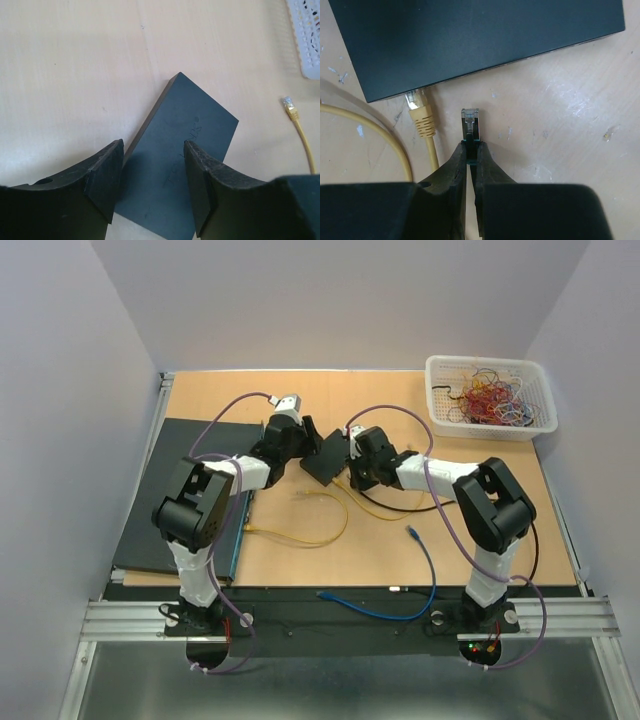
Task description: Insert the plug into the switch port
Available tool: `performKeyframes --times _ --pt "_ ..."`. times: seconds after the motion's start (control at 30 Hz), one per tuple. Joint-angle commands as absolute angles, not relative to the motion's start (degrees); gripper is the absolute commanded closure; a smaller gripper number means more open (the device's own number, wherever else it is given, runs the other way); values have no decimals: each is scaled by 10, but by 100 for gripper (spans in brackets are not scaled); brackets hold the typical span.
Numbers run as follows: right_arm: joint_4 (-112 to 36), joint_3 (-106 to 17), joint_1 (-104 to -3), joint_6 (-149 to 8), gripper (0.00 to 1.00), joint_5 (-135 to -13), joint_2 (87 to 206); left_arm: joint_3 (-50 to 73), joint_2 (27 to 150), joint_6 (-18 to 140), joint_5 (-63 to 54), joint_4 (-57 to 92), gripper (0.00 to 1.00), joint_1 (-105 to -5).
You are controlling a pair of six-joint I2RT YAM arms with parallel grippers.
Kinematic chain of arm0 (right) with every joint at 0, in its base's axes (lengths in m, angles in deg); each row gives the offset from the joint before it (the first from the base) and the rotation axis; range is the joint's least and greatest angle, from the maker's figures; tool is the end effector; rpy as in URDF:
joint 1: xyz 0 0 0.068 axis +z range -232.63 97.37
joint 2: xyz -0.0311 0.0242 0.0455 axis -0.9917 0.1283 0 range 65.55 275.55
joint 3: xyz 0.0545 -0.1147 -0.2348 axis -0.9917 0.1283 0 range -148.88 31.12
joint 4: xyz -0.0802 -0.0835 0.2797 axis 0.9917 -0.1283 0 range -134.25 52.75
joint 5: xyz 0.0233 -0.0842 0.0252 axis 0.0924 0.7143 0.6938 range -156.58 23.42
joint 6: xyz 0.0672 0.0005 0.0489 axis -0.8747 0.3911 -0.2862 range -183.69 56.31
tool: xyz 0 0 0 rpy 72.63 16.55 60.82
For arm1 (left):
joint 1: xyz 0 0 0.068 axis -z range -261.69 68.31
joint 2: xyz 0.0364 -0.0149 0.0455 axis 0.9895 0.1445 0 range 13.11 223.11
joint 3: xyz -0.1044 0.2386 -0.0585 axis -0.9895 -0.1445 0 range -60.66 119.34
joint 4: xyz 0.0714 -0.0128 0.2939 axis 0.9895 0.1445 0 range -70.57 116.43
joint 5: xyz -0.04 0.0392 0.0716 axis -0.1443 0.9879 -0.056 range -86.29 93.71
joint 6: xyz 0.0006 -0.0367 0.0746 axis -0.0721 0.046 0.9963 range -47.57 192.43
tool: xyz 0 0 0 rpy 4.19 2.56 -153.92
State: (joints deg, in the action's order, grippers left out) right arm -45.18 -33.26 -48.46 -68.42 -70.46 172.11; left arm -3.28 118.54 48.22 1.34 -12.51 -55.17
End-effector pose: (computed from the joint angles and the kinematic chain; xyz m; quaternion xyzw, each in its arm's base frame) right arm 0.3625 0.2522 0.0991 -0.2498 0.9057 0.1435 0.3109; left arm 0.4165 -0.2113 0.1470 0.0286 0.7986 -0.2724 0.5360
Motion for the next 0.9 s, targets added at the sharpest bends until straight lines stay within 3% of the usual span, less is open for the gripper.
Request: performKeyframes --times 0.0,0.87 --pt "-449 -352 -485 -681 100 -719 1734 -2 1199 498 -3 -192 39 -553" --pt "-475 -435 -492 -693 99 -674 1801 18 1292 534 -117 -247 43 -553"
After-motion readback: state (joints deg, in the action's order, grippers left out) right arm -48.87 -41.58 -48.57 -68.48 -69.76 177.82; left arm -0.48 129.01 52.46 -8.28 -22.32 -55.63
